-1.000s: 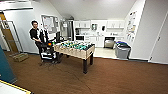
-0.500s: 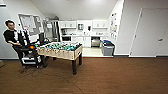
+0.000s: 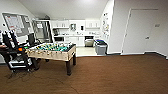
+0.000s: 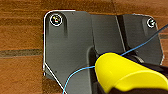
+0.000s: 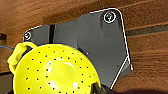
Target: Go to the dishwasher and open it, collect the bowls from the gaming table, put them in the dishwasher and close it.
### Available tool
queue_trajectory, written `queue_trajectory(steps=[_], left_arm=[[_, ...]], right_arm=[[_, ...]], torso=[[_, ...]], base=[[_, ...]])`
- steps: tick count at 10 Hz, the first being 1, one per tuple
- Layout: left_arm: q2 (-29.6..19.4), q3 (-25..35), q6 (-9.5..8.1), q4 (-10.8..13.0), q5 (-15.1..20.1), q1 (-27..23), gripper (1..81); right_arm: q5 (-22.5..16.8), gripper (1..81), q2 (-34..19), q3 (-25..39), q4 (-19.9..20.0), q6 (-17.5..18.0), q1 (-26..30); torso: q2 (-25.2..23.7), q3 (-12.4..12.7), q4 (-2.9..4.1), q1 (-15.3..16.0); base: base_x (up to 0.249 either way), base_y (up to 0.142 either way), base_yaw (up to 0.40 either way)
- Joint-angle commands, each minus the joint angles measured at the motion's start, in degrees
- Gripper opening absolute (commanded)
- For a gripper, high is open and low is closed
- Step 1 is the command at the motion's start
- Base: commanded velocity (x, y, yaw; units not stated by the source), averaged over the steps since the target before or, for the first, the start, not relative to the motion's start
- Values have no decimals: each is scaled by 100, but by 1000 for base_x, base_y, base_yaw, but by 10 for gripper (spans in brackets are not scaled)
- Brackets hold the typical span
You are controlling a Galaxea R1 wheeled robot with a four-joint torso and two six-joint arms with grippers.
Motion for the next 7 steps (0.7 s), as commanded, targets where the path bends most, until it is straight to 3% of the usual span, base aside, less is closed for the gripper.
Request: queue_trajectory(steps=[1,7], left_arm=[[-26,7,53,-19,396,-213,10],[-9,7,53,-10,405,-213,10]], right_arm=[[-277,10,-85,-33,-15,6,296],[-277,10,-85,-41,-32,6,296]], torso=[[0,0,0,0],[0,0,0,0]], base=[[0,0,0],[0,0,0]])
